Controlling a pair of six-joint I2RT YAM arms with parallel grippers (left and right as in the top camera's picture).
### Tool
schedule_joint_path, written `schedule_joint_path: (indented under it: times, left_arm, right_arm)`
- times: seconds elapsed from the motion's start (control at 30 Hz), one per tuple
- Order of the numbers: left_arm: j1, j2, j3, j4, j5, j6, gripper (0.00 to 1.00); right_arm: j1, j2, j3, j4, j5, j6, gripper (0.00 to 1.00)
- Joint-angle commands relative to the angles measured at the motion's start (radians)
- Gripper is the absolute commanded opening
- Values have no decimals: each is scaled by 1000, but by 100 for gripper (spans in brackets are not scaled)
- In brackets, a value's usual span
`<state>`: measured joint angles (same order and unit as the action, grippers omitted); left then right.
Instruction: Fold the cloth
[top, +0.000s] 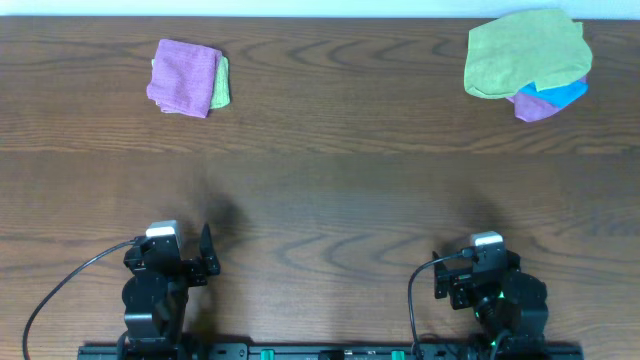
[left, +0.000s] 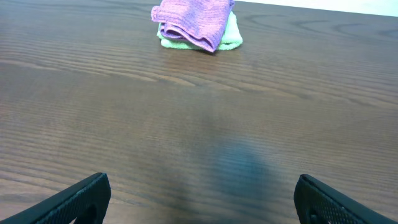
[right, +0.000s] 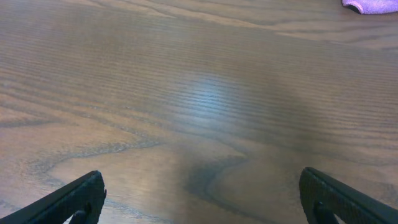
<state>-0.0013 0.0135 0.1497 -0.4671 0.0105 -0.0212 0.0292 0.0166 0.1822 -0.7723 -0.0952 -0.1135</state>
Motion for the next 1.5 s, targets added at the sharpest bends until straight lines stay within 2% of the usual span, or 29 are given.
schedule_joint_path:
  times: [0.0, 0.87, 1.03, 1.17, 1.47]
  left_arm:
    - [1, -10, -17, -2, -20, 18, 95]
    - [1, -10, -17, -2, -20, 18, 96]
    - [1, -10, -17, -2, -20, 18, 95]
    - [1, -10, -17, -2, -20, 18, 95]
    - [1, -10, -17, -2, -20, 18, 95]
  right_arm:
    - [-4, -11, -13, 2, 10, -7, 99]
    - [-5, -11, -13, 6, 16, -7, 99]
    - [-17, 10, 9, 31, 17, 71, 99]
    - [-49, 108, 94, 39, 17, 129, 99]
    - [-163, 569, 465, -3, 16, 182, 99]
